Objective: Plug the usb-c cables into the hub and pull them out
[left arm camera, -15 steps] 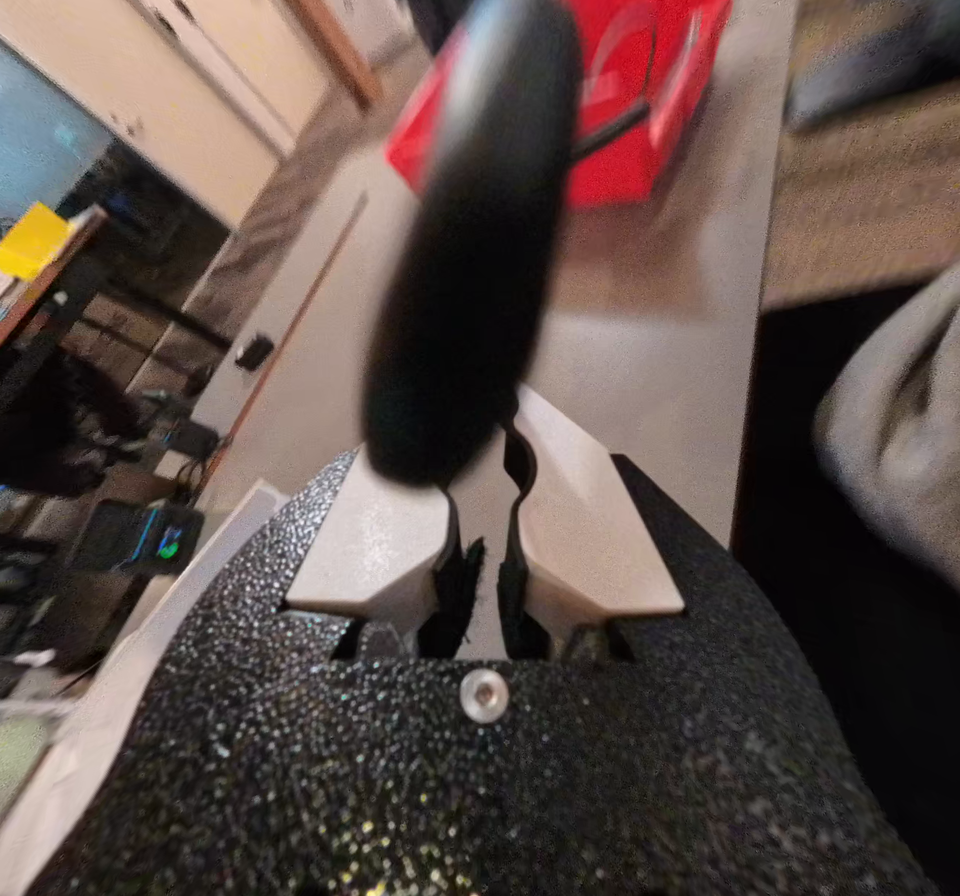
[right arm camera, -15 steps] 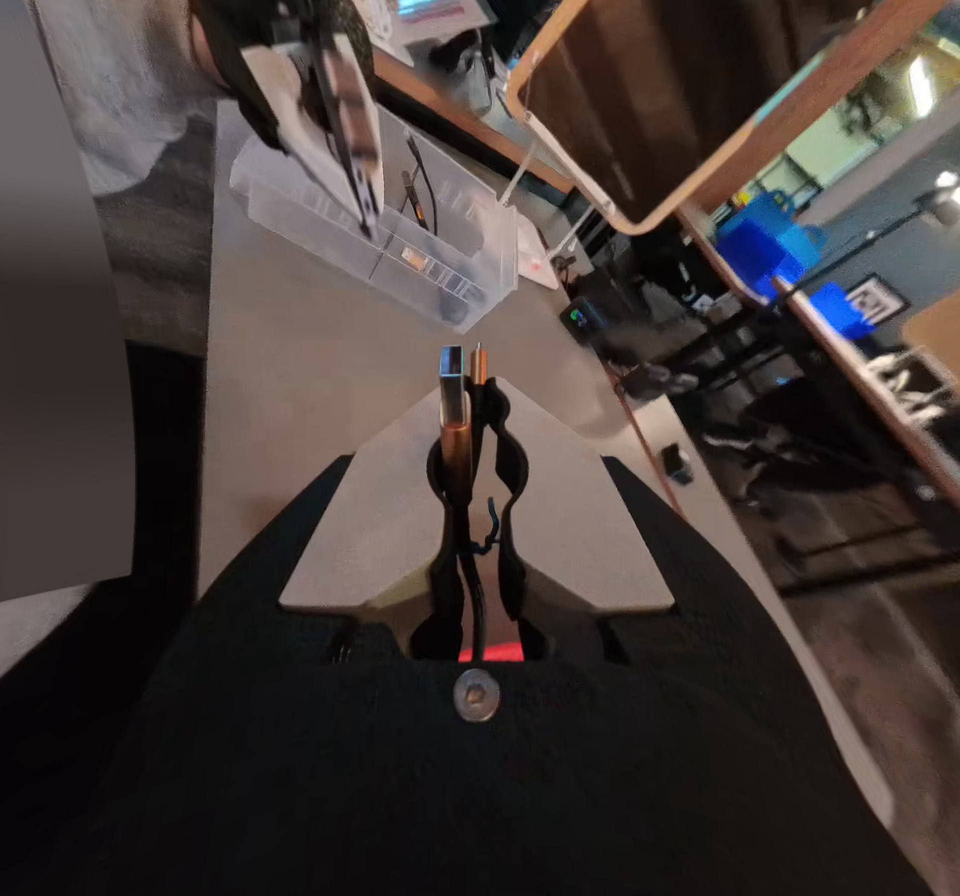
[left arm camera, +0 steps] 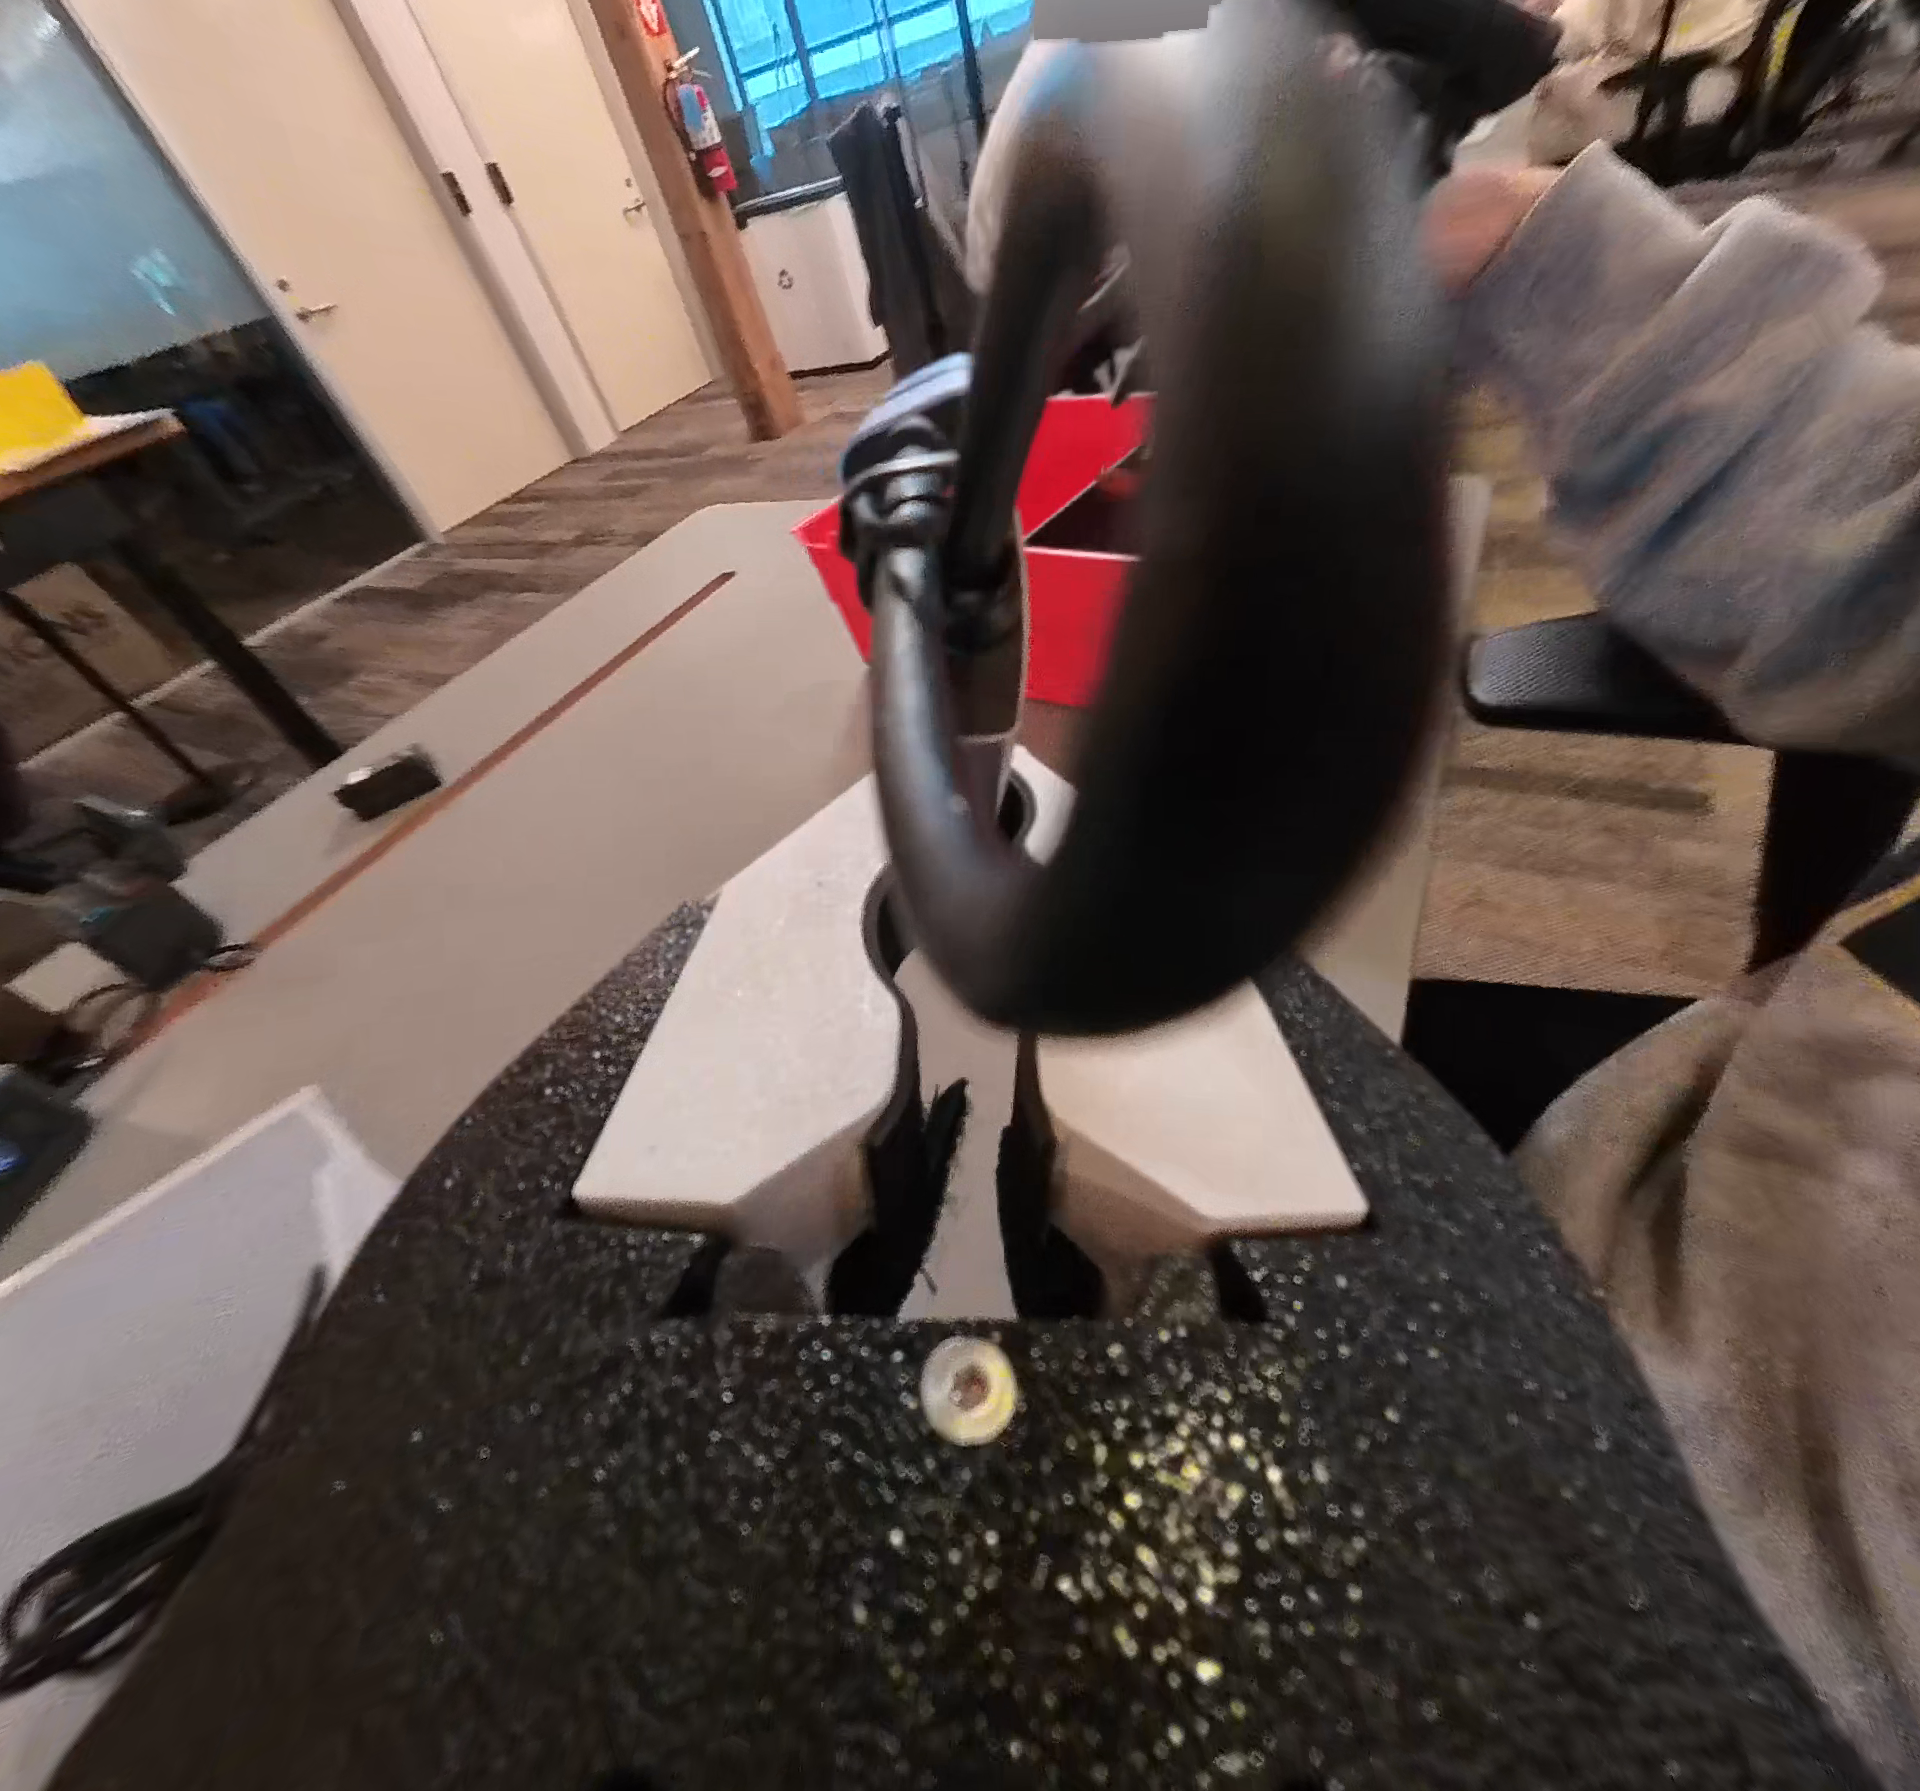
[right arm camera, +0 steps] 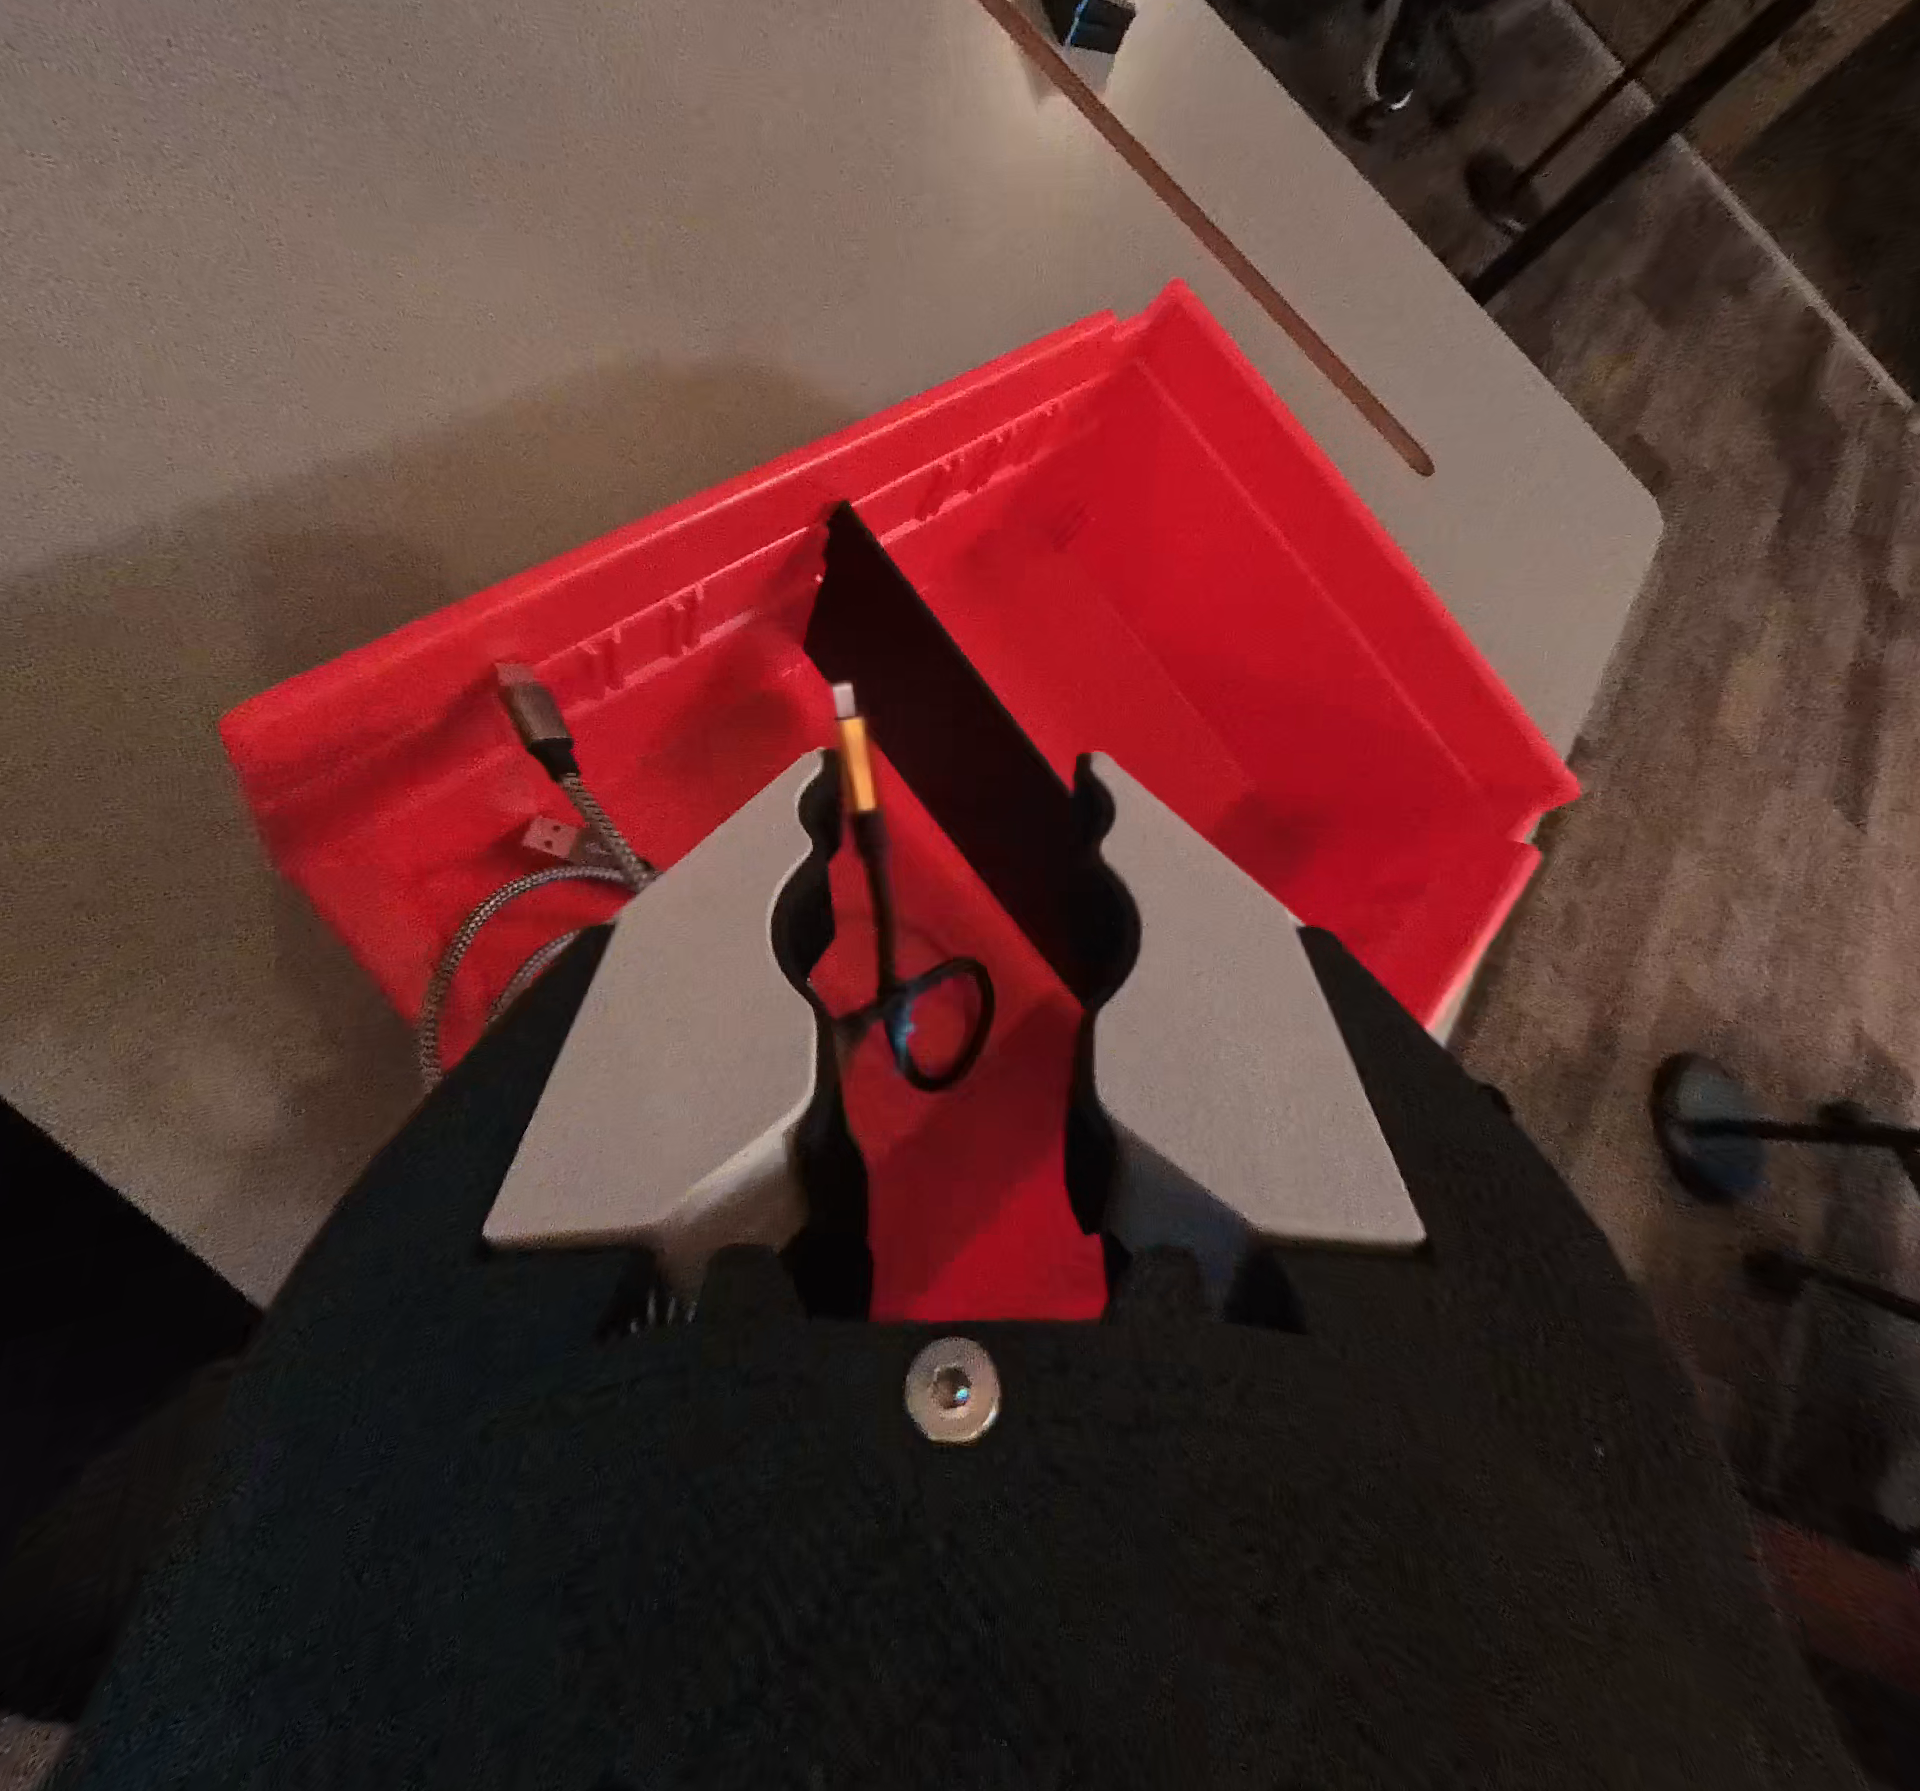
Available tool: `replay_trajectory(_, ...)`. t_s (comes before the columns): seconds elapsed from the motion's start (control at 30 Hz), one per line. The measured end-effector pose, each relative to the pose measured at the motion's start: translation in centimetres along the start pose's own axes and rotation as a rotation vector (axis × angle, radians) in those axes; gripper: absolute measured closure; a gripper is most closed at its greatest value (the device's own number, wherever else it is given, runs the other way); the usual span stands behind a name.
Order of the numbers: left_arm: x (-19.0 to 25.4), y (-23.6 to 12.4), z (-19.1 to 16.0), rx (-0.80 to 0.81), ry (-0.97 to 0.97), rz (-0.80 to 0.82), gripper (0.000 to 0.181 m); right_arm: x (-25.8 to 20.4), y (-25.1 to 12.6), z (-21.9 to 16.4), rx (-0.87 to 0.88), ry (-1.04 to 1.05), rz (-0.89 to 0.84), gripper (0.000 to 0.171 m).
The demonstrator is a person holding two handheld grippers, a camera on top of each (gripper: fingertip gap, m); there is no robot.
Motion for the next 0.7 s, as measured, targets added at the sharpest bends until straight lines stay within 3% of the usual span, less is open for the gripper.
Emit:
replay_trajectory(0.1, 0.9, 0.9, 0.1, 0.024, -0.05, -0.064, 0.178, 0.8, -1.5, 0.8, 0.063, 0.01, -0.068, 0.119)
replay_trajectory(0.17, 2.0, 1.5, 0.3, 0.042, -0.07, -0.127, 0.177, -1.0, -3.5, 3.3, 0.188, -0.033, -0.031, 0.119)
replay_trajectory(0.37, 6.0, 3.5, -0.2, 0.018, 0.029, -0.245, 0.177, -16.2, -11.0, 12.2, 0.659, -0.294, 0.537, 0.118)
replay_trajectory(0.47, 8.0, 4.4, -0.8, -0.045, 0.142, -0.257, 0.175, -22.3, -11.5, 13.8, 0.675, -0.411, 0.663, 0.12)
replay_trajectory(0.57, 9.8, 5.1, -1.6, -0.122, 0.276, -0.258, 0.177, -26.0, -9.8, 13.4, 0.588, -0.552, 0.609, 0.125)
replay_trajectory(0.63, 10.6, 5.3, -1.9, -0.16, 0.333, -0.251, 0.177, -27.3, -9.1, 12.8, 0.559, -0.629, 0.581, 0.148)
replay_trajectory(0.7, 10.8, 5.6, -2.1, -0.187, 0.373, -0.224, 0.176, -27.8, -8.6, 12.3, 0.526, -0.698, 0.576, 0.155)
Point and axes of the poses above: each gripper's, where its closed fingertips meet, y out along the fingers, z out of its top, x = y × z across the jaws, the point moved 1 cm from there along -y, back along the fingers, and after that the axes turned 10 degrees about -x, right-handed, at the moved point
